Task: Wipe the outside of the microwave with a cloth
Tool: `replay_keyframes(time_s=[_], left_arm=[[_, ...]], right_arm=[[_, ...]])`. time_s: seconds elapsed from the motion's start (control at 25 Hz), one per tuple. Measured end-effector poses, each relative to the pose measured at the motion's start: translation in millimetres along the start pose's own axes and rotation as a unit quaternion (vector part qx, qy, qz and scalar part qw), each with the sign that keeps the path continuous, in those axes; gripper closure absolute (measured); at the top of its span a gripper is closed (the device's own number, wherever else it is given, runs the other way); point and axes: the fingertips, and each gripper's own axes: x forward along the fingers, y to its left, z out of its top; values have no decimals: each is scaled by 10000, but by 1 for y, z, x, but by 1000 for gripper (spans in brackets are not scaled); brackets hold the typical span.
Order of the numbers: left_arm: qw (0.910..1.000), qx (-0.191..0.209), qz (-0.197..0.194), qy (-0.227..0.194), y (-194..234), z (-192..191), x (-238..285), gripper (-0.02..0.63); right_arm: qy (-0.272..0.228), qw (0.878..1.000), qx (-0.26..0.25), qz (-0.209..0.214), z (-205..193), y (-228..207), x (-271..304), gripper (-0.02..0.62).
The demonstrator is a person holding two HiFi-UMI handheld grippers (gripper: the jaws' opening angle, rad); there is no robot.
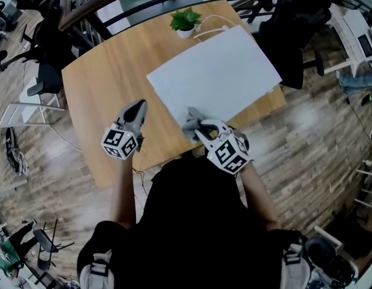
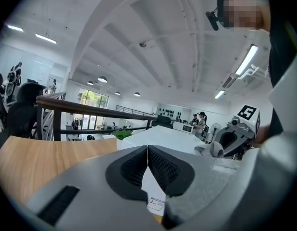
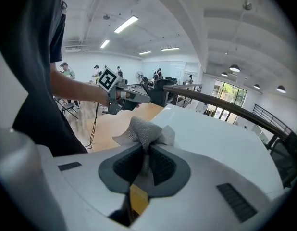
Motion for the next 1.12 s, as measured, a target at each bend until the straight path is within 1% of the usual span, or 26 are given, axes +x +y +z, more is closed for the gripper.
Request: replay_keyframes(time_s=[0.24, 0.4, 0.56, 0.88, 1.12], left_arm=[[10000, -35, 3, 28, -7, -3, 2, 603], [10000, -52, -36, 45, -12, -4, 5, 603], [10000, -48, -61, 54, -16, -4, 8, 603], [10000, -48, -59, 44, -18, -2, 10, 603], [10000, -87, 26, 1, -15, 2, 13, 603]], right_arm=[[132, 9999, -107, 13, -1, 2, -1, 568], [125, 9999, -46, 70, -3, -1, -3, 568], [145, 9999, -8, -4, -9, -10, -10, 568], [174, 9992, 210, -279, -26, -44, -27, 568], [271, 9972, 336, -616, -45, -85, -45, 568]])
